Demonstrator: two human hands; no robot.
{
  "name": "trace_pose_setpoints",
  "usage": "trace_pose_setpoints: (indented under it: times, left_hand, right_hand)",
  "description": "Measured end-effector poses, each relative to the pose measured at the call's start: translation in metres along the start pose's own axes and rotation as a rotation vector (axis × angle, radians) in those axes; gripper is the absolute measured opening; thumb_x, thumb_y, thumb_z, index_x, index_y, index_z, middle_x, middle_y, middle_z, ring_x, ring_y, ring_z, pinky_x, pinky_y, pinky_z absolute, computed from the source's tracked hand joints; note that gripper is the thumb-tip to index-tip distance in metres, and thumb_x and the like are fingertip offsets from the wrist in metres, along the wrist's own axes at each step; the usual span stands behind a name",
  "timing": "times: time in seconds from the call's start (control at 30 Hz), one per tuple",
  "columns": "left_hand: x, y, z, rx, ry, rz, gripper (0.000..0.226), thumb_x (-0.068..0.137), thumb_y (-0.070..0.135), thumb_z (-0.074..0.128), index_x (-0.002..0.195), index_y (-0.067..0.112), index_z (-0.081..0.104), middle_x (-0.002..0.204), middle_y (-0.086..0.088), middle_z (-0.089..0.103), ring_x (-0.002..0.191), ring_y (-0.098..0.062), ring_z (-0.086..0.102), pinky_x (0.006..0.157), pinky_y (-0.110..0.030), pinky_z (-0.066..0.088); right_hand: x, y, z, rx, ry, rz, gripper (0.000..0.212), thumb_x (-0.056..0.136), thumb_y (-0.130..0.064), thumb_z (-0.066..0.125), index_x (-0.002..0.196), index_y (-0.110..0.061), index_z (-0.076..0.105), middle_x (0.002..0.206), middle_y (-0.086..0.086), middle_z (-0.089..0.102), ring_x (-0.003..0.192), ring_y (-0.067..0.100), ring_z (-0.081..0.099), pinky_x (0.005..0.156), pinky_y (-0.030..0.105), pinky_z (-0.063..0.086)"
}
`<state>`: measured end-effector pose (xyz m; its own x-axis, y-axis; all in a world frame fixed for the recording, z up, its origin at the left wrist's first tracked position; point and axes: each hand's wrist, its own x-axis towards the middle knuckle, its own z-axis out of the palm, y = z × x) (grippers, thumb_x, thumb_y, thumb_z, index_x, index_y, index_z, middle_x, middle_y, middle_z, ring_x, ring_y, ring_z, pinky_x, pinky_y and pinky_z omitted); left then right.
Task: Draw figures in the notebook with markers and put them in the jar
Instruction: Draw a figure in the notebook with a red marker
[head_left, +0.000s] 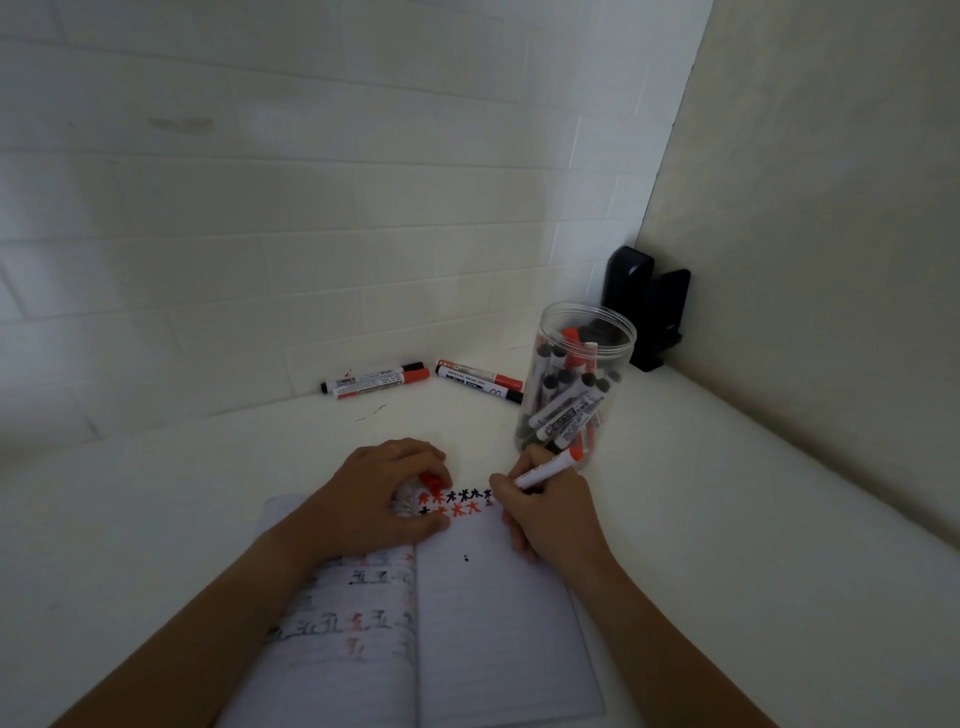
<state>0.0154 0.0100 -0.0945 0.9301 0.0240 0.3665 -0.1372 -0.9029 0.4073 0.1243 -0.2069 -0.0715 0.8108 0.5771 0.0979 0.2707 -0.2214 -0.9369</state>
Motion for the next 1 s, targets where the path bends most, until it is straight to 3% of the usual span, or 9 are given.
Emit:
trace_pose_setpoints:
  times: [0.23, 0.4, 0.67, 1.0]
  left_hand:
    - [-0.0011, -0.0010, 0.0008, -0.007, 0.010, 0.001, 0.044, 0.080, 0.071, 0.063, 0.114, 0.044, 0.061, 0.134, 0.023, 0.053, 0.128, 0.005, 0.045, 0.105, -0.039, 0.043]
    - [-0.0003, -0.0011, 0.0003, -0.001, 0.011, 0.006, 0.043, 0.081, 0.071, 0.063, 0.114, 0.044, 0.061, 0.133, 0.022, 0.053, 0.126, 0.006, 0.047, 0.104, -0.038, 0.045]
    - [-0.0010, 0.0003, -0.0004, -0.020, 0.015, 0.008, 0.043, 0.081, 0.071, 0.063, 0.114, 0.043, 0.061, 0.133, 0.021, 0.054, 0.127, 0.005, 0.046, 0.104, -0.039, 0.044]
    - [-0.0004, 0.0021, -0.0022, -0.009, 0.019, 0.027, 0.042, 0.082, 0.068, 0.064, 0.113, 0.041, 0.063, 0.131, 0.019, 0.056, 0.124, 0.006, 0.048, 0.102, -0.032, 0.045]
  right_hand:
    - [0.0006, 0.0021, 0.0004, -0.026, 0.032, 0.018, 0.024, 0.086, -0.007, 0.069, 0.071, -0.005, 0.051, 0.051, 0.006, 0.062, 0.033, 0.022, 0.048, 0.035, 0.023, 0.036]
    - [0.0005, 0.0024, 0.0015, -0.031, 0.013, -0.030, 0.026, 0.093, -0.012, 0.069, 0.077, 0.002, 0.054, 0.055, 0.008, 0.065, 0.034, 0.021, 0.050, 0.036, 0.024, 0.038]
    - [0.0030, 0.0054, 0.0007, -0.067, 0.058, 0.032, 0.019, 0.085, -0.006, 0.067, 0.070, -0.001, 0.056, 0.053, 0.014, 0.065, 0.035, 0.020, 0.052, 0.039, 0.024, 0.040]
    - [0.0027, 0.0041, 0.0043, -0.033, 0.059, 0.028, 0.034, 0.095, -0.014, 0.066, 0.062, -0.015, 0.057, 0.055, 0.015, 0.066, 0.036, 0.021, 0.055, 0.039, 0.025, 0.043]
